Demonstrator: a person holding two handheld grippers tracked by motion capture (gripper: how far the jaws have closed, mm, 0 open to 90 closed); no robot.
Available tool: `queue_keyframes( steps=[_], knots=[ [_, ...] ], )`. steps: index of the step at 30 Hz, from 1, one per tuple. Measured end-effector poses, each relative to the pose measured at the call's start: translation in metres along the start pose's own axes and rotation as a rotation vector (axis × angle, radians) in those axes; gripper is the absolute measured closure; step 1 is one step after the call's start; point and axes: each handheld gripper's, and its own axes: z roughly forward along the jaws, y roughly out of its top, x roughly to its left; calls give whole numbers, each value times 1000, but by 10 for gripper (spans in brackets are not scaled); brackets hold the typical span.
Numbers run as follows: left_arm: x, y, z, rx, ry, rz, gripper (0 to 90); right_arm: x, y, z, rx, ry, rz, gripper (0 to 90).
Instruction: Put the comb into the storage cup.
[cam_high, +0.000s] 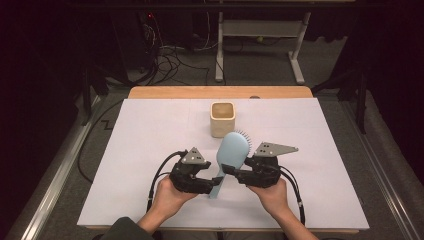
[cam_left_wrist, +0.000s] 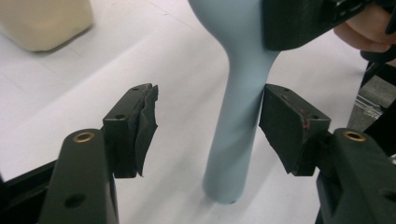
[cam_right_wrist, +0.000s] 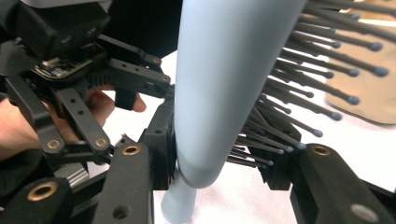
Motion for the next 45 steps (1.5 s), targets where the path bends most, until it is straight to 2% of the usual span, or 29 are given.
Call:
queue_keyframes(
  steps=[5, 22, 27, 36, 37, 39, 45],
  knots=[
    [5, -8, -7, -48, 11, -9, 348, -1, 2, -1, 11, -12, -7, 563],
    [26, -28, -33, -125, 42, -47, 313, -7, 6, -6, 38, -42, 3, 559],
    [33, -38, -41, -157, 60, -60, 313, -9, 6, -7, 44, -43, 6, 558],
    [43, -50, -57, -184, 90, -79, 311, -12, 7, -10, 52, -53, 11, 558],
    [44, -52, -58, -189, 98, -84, 311, -13, 8, -10, 49, -54, 10, 558],
    [44, -54, -60, -194, 149, -106, 311, -14, 8, -12, 48, -57, 10, 558],
    [48, -63, -68, -207, 185, -106, 311, -16, 9, -15, 48, -64, 14, 558]
  ],
)
